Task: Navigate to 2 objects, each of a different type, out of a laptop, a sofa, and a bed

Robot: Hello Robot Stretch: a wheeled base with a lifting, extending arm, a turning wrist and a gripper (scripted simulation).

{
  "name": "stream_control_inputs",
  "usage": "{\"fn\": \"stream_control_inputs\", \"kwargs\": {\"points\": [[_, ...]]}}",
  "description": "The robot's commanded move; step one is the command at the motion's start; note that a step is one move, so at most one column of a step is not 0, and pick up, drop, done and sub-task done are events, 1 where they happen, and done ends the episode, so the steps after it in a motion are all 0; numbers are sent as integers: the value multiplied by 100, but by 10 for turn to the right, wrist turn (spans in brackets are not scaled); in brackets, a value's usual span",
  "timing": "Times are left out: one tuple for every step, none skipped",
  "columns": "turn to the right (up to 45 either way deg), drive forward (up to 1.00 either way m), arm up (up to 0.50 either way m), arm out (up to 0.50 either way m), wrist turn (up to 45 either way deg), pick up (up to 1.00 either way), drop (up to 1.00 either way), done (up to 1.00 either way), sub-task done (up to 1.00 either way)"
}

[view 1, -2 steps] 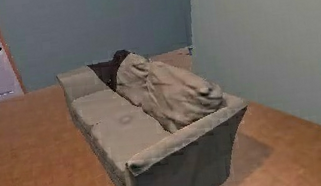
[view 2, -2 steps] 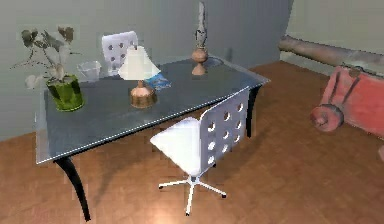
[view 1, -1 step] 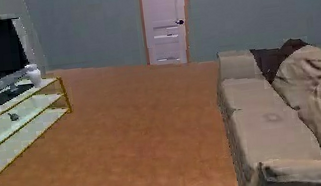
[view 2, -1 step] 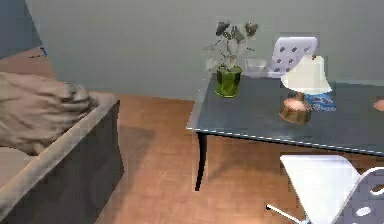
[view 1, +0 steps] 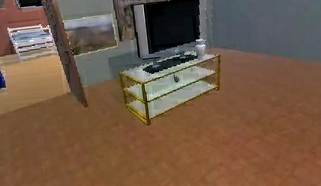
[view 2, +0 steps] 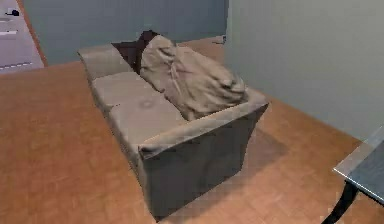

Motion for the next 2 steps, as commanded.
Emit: {"fn": "stream_control_inputs", "kwargs": {"points": [[-330,0,0,0,0,0,0,0,0],[0,100,0,0,0,0,0,0,0]]}}
